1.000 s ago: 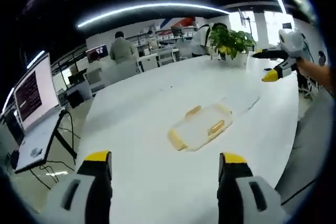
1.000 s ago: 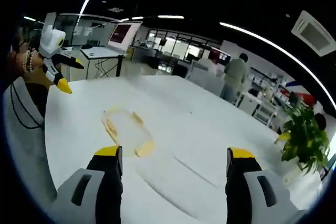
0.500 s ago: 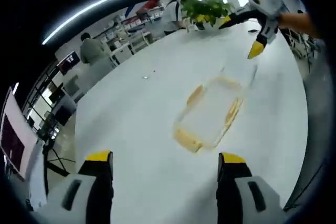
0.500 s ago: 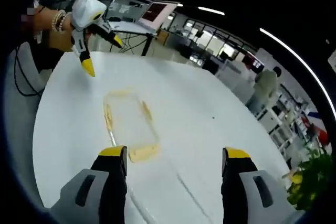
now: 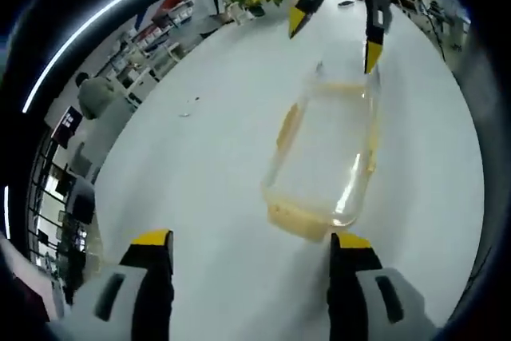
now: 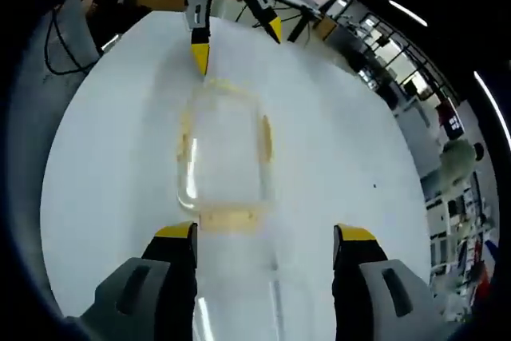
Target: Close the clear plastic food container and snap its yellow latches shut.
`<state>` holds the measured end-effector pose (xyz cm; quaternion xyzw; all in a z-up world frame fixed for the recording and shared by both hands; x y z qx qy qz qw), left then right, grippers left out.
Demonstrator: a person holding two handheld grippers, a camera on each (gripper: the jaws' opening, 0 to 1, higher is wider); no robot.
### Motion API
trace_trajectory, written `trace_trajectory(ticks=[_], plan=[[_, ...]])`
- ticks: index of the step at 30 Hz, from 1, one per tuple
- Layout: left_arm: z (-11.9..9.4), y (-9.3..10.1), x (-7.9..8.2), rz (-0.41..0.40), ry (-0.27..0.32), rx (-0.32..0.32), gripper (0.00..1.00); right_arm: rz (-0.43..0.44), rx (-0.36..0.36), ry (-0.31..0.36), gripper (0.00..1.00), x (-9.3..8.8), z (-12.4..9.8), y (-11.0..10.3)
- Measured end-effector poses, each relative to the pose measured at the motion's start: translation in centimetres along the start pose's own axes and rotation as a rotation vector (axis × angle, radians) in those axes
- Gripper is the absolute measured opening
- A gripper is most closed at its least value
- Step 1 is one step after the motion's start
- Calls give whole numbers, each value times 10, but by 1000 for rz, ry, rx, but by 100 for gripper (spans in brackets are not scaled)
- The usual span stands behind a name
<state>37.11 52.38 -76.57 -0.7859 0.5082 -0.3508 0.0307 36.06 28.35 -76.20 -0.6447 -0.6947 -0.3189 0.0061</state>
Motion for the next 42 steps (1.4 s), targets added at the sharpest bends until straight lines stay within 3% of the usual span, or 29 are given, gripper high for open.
trace_trajectory(ticks=[5,7,15,20,21,24,26,28,32,36,42], plan=[[9,1,-1,-10,-18,-71,78,4,100,-35,65,-3,15,-4],[10,4,1,20,-26,-83,78,23,153,-40,66,-4,19,-7],[20,6,1,77,-51,-127,77,-7,209,-70,57,-2,30,-7],[24,9,2,88,-59,-179,77,0,286,-97,48,-3,38,-14],[24,9,2,91,-63,-190,76,24,325,-105,45,-4,36,-17],[26,12,2,97,-76,-237,72,32,346,-93,42,-3,40,-14],[27,18,4,128,-62,-303,67,46,370,-96,41,-3,40,-13],[28,18,2,102,-80,-330,63,92,426,-93,38,-4,40,-17],[30,16,3,108,-70,-345,64,74,425,-96,38,-4,41,-15],[30,22,6,169,-56,-406,59,71,432,-114,39,-3,42,-14],[32,24,8,203,-56,-446,55,71,436,-118,39,-3,42,-14]])
Point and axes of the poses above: the point that each gripper's makers call its tool centre point, and the gripper's own axes: z roughly forward along the fingers, y roughly to its right, x roughly out of its top, the point moved 5 cm from there along -z, roughly backward along the fingers, and after that the axes turned 4 degrees about -z, right-handed, at the moved point
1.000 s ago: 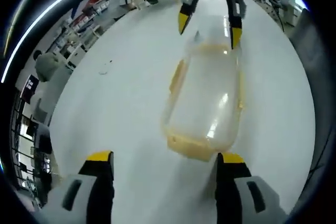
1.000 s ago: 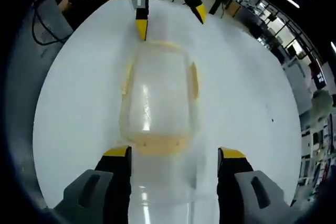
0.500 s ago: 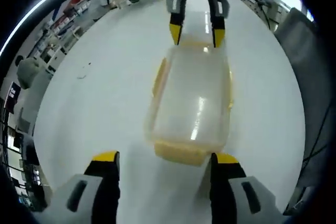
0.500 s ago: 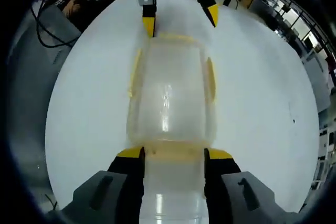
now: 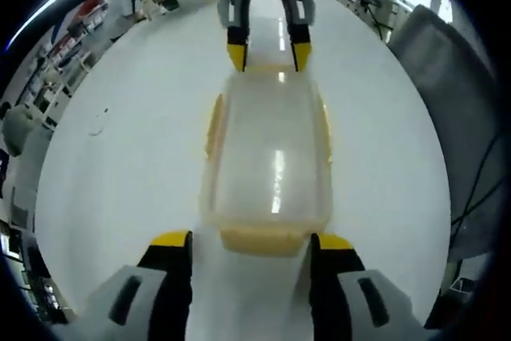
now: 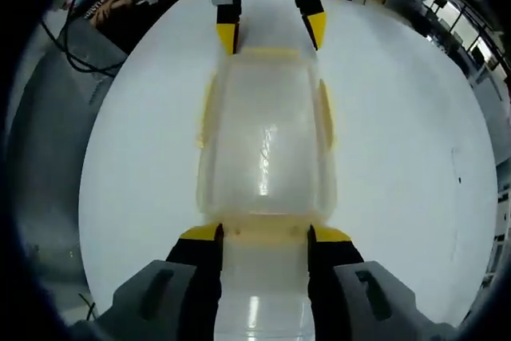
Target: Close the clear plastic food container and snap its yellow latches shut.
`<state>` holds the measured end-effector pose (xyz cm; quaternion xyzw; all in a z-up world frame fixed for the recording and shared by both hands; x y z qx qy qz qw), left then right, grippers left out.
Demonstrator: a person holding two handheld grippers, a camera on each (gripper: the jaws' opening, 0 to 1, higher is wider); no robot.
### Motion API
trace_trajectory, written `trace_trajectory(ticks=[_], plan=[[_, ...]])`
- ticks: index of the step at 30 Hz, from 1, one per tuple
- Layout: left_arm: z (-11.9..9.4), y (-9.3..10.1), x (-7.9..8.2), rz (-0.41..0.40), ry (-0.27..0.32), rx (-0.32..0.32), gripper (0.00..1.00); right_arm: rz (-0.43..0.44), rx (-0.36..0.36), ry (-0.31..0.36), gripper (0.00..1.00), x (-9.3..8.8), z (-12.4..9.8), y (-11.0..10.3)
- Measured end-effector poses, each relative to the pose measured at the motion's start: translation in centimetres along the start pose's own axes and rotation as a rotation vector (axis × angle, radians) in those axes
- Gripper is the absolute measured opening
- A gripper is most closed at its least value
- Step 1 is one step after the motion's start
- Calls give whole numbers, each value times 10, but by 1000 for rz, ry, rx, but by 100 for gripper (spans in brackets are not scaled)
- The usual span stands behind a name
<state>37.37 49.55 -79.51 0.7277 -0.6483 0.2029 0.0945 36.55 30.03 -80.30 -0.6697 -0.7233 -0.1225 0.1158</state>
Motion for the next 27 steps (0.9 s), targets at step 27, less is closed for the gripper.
trace_trajectory(ticks=[27], plan=[[4,9,0,-16,-61,-120,34,-35,15,-75,39,4,1,1]])
Point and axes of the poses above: the point that each gripper's makers call its tool centre point, and the gripper's own axes: z roughly forward along the fingers, y roughly to its right, x roughly out of its top, the point moved 5 cm from there along -z, roughly backward along the fingers, and after that the axes turned 4 degrees about -z, right-handed, at the moved point
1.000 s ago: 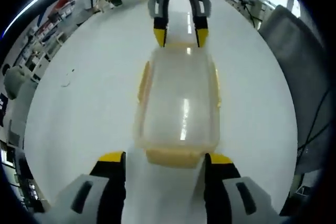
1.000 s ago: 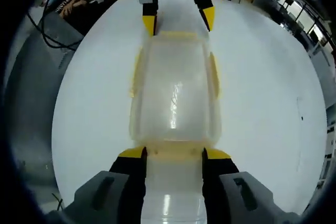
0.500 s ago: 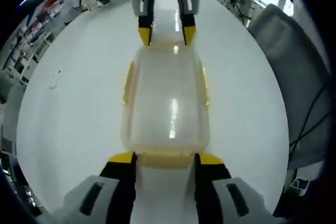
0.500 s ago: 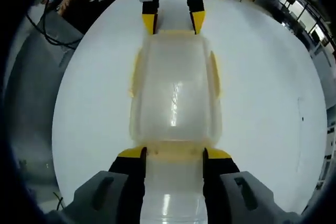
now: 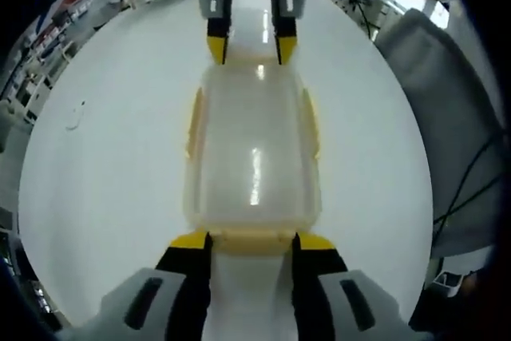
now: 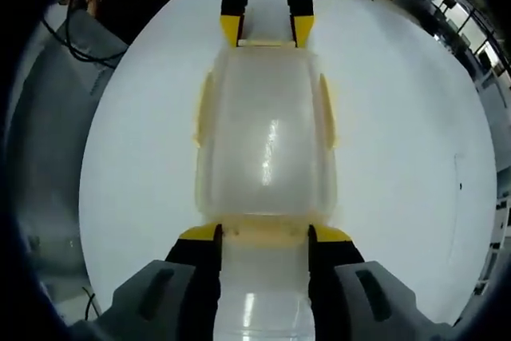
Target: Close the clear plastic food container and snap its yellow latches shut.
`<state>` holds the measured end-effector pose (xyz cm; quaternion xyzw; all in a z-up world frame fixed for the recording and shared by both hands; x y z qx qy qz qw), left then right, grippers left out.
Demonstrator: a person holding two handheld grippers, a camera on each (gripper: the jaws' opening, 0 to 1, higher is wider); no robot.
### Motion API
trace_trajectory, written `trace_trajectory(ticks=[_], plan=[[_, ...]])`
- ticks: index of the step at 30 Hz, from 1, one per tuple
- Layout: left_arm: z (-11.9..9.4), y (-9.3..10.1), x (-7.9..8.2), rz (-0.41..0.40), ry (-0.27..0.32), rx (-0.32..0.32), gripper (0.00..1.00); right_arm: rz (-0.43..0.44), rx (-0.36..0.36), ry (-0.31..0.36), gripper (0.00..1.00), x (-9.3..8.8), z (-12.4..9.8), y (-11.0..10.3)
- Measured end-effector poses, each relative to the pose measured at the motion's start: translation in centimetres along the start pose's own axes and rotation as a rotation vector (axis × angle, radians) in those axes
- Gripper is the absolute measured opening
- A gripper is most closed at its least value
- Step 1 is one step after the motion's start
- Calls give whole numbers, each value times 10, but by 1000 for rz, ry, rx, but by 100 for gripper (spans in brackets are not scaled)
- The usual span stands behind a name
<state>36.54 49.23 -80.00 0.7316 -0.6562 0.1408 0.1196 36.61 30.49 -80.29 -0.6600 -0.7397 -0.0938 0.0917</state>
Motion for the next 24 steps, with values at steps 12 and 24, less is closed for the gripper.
trace_trajectory(ticks=[12,24], plan=[[1,-2,-1,-6,-32,-3,35,1,9,-57,39,1,0,3],[1,0,0,-26,3,0,34,8,9,-108,37,2,0,3]])
Point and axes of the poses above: the point that each gripper's makers call its tool centre point, and the gripper's own axes: z roughly forward along the fingers, y roughly to its right, x roughly out of its top, the point moved 5 cm from there along -z, roughly backward along the fingers, and after that the axes turned 4 degrees about -z, right-handed, at the moved point
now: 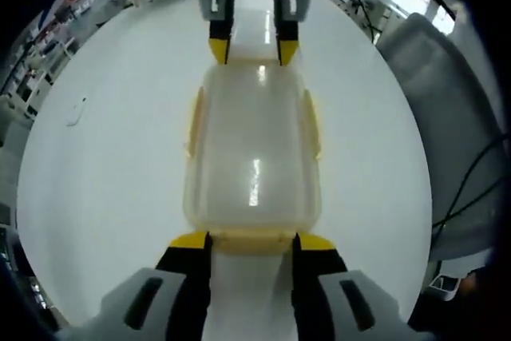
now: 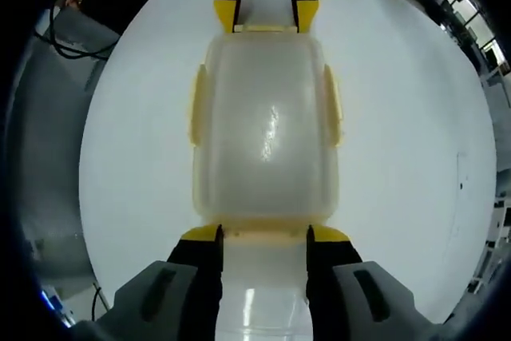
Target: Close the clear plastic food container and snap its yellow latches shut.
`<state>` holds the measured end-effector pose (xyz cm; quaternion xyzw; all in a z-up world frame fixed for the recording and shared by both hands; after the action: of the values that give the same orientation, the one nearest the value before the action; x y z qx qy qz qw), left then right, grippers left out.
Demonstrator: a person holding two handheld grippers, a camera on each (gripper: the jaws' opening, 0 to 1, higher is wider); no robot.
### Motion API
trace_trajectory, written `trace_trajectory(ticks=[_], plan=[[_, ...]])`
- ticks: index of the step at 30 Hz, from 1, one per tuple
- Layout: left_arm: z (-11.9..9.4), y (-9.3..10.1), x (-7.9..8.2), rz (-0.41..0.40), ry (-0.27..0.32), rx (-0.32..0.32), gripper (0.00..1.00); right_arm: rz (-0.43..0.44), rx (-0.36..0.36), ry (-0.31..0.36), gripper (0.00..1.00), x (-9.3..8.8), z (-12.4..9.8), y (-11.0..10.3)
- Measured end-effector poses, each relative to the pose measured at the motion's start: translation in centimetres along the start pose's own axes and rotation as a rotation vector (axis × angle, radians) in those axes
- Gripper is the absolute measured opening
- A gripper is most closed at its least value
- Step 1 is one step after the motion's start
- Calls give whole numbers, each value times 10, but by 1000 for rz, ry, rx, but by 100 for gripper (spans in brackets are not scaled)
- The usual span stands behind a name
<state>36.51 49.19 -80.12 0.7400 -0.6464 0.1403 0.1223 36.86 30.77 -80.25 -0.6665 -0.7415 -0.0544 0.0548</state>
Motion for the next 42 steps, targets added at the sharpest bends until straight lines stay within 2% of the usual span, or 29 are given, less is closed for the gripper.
trace_trajectory(ticks=[5,10,13,20,25,29,37,42], plan=[[-1,2,-2,-19,22,6,34,1,-11,12,37,-2,-1,-3],[-1,8,1,-26,-33,-5,34,-18,-10,4,37,1,-1,-9],[-5,14,-1,-42,-34,-39,34,-14,16,31,36,1,-3,-14],[-24,23,0,-61,-56,-9,34,-48,-2,86,36,9,-26,-16],[-42,32,4,-79,-41,-4,34,-63,-5,121,36,10,-42,-23],[-50,39,7,-93,-56,12,34,-78,-9,154,36,13,-55,-25],[-73,49,25,-102,-62,62,34,-112,-42,178,36,7,-78,-31],[-79,51,37,-98,-67,76,34,-114,-54,195,36,-3,-89,-33]])
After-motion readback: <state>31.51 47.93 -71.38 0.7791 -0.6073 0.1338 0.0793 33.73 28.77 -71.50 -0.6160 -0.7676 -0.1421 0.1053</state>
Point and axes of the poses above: the point that each gripper's makers call its tool centre point, and the gripper's own axes: z roughly forward along the fingers, y roughly to its right, x roughly out of its top, the point moved 5 cm from there along -z, roughly backward along the fingers, and after that the axes turned 4 degrees about -z, right-handed, at the moved point
